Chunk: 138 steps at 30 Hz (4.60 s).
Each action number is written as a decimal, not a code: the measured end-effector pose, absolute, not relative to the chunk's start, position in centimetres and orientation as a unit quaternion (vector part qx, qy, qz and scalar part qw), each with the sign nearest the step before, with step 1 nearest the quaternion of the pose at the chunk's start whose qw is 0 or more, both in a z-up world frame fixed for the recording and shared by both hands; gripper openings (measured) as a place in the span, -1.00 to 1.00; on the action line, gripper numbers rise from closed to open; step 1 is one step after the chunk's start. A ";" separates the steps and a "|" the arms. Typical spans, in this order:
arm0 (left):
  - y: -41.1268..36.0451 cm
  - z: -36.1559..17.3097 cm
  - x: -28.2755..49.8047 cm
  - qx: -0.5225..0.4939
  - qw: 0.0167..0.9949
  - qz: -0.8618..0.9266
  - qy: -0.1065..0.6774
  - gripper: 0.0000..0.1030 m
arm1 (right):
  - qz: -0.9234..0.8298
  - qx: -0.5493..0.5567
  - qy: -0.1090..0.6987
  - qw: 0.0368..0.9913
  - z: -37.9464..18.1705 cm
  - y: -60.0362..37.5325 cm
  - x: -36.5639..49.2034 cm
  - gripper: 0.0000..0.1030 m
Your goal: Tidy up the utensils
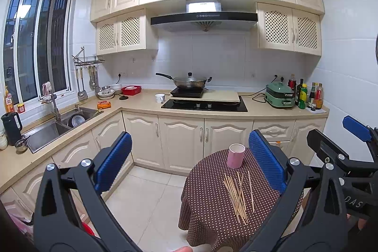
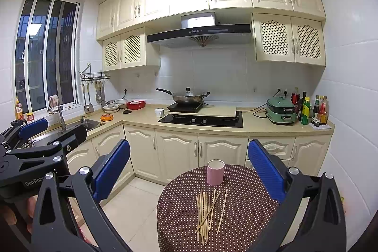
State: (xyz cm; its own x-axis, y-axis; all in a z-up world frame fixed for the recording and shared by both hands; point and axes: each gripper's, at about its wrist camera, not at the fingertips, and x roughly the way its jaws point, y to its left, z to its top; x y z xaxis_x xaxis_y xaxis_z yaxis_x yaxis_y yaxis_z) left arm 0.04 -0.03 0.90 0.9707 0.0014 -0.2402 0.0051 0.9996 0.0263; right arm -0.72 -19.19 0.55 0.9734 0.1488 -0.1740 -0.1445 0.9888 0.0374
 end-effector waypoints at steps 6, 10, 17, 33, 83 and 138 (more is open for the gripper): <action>0.4 1.0 -0.1 0.012 0.993 -0.001 0.120 0.90 | 0.074 0.013 0.088 0.993 0.7 -19.1 -0.6 0.87; 0.4 0.9 -0.1 0.013 0.993 -0.001 0.121 0.90 | 0.075 0.014 0.089 0.993 0.7 -19.2 -0.6 0.87; 1.1 0.7 -0.2 0.011 0.992 -0.001 0.122 0.90 | 0.075 0.014 0.089 0.993 0.3 -19.1 -0.6 0.87; 1.6 0.3 -0.1 0.011 0.992 -0.002 0.125 0.90 | 0.075 0.014 0.090 0.993 0.2 -19.0 -0.4 0.87; 3.6 -3.2 8.7 0.024 0.984 -0.031 0.177 0.90 | 0.064 0.039 0.162 0.984 -3.9 -16.8 6.7 0.87; -13.3 -40.7 40.4 -0.030 0.735 -0.112 0.668 -0.74 | 0.089 0.138 0.600 0.783 -32.8 -31.8 38.2 -0.27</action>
State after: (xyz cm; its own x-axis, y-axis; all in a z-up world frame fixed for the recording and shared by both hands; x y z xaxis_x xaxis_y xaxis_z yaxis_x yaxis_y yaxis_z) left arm 40.37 -13.33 -40.69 0.0837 -0.2036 -0.9755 0.1244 0.9734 -0.1925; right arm 38.21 -31.76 -32.80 0.2649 0.3045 -0.9149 0.0260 0.9462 0.3225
